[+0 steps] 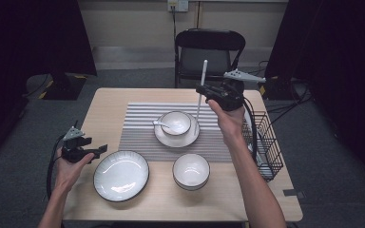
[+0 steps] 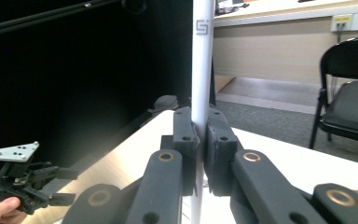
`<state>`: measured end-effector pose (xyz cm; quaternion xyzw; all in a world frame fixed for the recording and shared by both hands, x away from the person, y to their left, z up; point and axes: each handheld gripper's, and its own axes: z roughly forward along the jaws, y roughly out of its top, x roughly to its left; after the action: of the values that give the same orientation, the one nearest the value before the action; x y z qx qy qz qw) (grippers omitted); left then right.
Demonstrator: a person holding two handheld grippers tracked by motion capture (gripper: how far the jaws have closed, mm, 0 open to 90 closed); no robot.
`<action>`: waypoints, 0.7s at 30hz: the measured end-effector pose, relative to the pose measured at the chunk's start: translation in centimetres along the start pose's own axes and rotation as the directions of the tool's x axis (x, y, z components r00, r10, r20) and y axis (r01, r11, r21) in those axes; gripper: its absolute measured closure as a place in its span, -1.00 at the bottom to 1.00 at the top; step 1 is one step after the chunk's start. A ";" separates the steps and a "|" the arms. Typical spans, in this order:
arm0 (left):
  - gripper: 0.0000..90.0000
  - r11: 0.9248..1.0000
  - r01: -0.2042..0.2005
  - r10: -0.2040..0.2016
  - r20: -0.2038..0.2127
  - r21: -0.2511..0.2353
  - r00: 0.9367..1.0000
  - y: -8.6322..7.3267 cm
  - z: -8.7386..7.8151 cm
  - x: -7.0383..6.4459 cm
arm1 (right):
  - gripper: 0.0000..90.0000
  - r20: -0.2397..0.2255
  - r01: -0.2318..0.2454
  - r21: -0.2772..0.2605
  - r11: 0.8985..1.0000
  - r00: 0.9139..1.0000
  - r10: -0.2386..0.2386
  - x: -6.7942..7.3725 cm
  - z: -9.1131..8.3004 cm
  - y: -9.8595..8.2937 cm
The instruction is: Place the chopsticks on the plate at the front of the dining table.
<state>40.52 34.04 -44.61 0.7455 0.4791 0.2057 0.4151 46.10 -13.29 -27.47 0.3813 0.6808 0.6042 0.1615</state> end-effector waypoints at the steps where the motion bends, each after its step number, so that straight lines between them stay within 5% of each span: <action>1: -0.54 1.000 -0.008 0.008 0.022 -0.012 1.000 0.3 -0.1 -0.4 | 0.89 -0.009 0.000 0.000 1.000 1.000 0.000 0.2 0.4 -0.2; 8: -0.50 0.999 -0.021 0.025 0.096 -0.039 0.995 1.6 -0.2 -1.9 | 0.89 -0.037 -0.001 0.006 1.000 0.999 0.001 1.1 1.2 -0.4; 13: -0.51 0.997 -0.065 0.071 0.125 -0.052 0.990 2.5 -0.2 -3.3 | 0.89 -0.046 0.000 0.012 1.000 0.999 0.001 1.7 1.5 -0.5; 15: -0.51 0.995 -0.050 0.066 0.205 -0.084 0.977 3.2 -0.2 -4.2 | 0.89 -0.058 0.000 0.008 1.000 0.998 0.001 2.0 1.7 -0.5; 18: -0.50 0.990 -0.103 0.121 0.198 -0.098 0.973 4.2 -0.4 -5.4 | 0.89 -0.064 -0.004 0.007 1.000 0.998 0.004 2.3 1.8 -0.5; 20: -0.52 0.989 -0.101 0.122 0.213 -0.105 0.969 4.5 -0.5 -5.7 | 0.89 -0.064 -0.004 0.010 1.000 0.998 0.004 2.3 1.9 -0.5; 21: -0.52 0.986 -0.112 0.138 0.230 -0.120 0.963 5.1 -0.5 -6.5 | 0.89 -0.069 0.002 0.011 1.000 0.998 -0.001 2.6 2.0 -0.5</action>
<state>39.99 27.54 -39.53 0.7704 0.3663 0.1658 0.4947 45.58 -10.03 -27.77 0.3605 0.6896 0.6131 0.1362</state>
